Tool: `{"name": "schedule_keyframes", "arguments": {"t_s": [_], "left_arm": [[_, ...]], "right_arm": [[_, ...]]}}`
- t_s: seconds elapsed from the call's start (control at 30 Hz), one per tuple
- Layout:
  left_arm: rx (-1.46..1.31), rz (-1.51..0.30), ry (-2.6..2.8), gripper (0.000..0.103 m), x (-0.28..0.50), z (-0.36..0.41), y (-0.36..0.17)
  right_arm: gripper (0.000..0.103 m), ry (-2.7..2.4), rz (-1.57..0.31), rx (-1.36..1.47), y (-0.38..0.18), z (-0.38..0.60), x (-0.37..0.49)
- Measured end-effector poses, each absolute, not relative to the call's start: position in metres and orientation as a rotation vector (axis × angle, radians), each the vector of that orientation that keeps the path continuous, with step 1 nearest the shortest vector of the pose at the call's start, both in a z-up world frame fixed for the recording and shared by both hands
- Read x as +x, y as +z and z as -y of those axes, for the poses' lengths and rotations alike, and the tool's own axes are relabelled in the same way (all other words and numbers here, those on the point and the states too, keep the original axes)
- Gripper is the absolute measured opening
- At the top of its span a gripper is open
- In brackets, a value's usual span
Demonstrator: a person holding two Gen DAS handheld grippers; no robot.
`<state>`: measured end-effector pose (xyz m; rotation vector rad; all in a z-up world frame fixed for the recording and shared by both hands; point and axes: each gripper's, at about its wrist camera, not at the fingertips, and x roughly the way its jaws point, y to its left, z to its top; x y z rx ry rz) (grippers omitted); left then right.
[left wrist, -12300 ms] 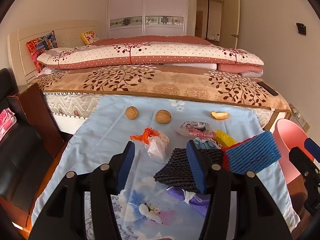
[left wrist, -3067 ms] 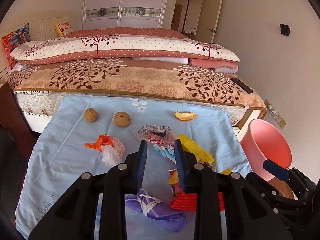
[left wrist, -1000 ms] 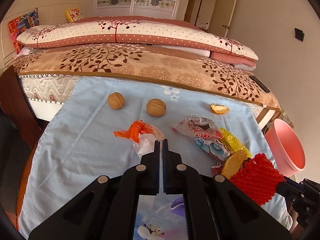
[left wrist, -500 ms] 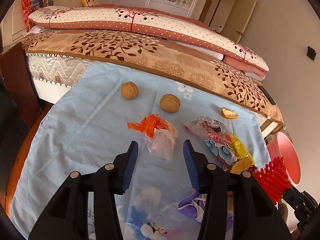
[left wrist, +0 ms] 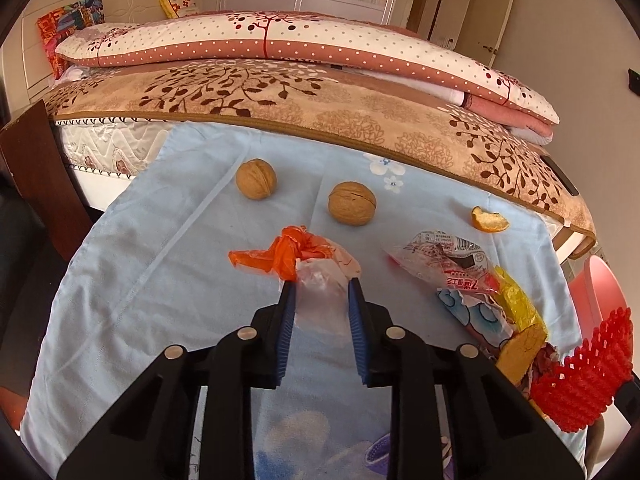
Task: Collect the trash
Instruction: 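Carry red net with right tool and bag with left tool over pink bin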
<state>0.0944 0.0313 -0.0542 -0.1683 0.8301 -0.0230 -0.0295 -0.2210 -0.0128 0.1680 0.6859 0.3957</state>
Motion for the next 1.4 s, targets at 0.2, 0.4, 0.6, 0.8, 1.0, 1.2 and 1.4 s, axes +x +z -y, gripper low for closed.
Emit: {"name": "schedule_keyframes", "arguments": {"t_s": [0.2, 0.4, 0.6, 0.8, 1.0, 1.2, 1.4], "left_arm": [[-0.175, -0.802, -0.056, 0.024, 0.086, -0.029, -0.037], [-0.143, -0.743, -0.168, 0.024, 0.072, 0.001, -0.006], [-0.107, -0.697, -0.304, 0.024, 0.06, 0.047, 0.019], [-0.061, -0.677, -0.425, 0.024, 0.055, 0.103, 0.034], [-0.03, -0.684, -0.54, 0.024, 0.051, 0.159, 0.039], [0.016, -0.692, -0.644, 0.024, 0.045, 0.215, 0.042], [0.063, -0.71, -0.705, 0.024, 0.044, 0.26, 0.036]], "right_arm": [[0.009, 0.385, -0.673, 0.177, -0.01, 0.226, -0.03], [0.009, 0.317, -0.647, 0.204, -0.003, 0.245, -0.028], [0.009, 0.144, -0.633, 0.229, 0.002, 0.286, -0.024], [0.009, -0.059, -0.63, 0.261, 0.002, 0.339, -0.024], [0.009, -0.227, -0.622, 0.262, -0.002, 0.384, -0.028], [0.009, -0.322, -0.616, 0.266, -0.011, 0.415, -0.034], [0.01, -0.37, -0.616, 0.271, -0.019, 0.433, -0.036]]}}
